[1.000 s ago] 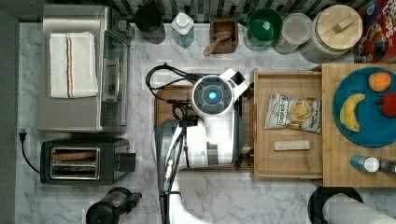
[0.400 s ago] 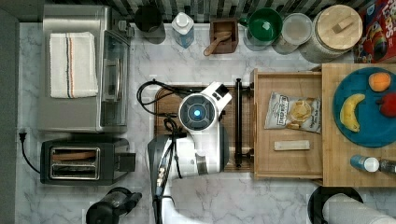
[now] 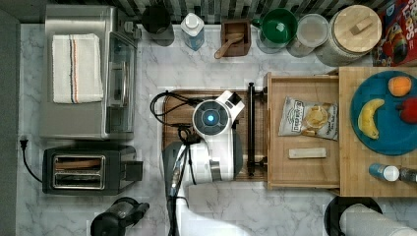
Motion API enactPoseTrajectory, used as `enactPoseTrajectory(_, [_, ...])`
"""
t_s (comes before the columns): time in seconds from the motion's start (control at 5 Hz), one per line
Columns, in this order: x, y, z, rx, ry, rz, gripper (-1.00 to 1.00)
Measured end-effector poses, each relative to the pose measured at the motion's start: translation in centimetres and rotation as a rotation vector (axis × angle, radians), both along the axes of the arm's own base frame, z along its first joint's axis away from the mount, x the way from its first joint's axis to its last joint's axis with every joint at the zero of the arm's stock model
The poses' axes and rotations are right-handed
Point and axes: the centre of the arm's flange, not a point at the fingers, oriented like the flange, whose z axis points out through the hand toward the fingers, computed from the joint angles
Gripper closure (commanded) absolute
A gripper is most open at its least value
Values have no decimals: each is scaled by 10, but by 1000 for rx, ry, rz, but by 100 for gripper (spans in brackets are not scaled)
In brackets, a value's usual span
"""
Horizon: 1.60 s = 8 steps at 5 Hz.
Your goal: Close the drawer.
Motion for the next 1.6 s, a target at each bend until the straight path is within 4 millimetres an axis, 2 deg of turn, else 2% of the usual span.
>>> enactPoseTrajectory(0.2, [-2,-26,-18,6,26,52,100])
enactPoseTrajectory(0.4, [-5,-62,-28,12,48,29,100])
enactPoseTrajectory(0.6, [-11,-101,-27,16,48,-8,100])
enactPoseTrajectory(0.8, [-14,-127,-20,0,38,0,100])
enactPoseTrajectory(1.4, [-19,-179,-21,20,3,176,100])
enactPoseTrajectory(1.6, [-20,-205,-23,11,-15,139,100])
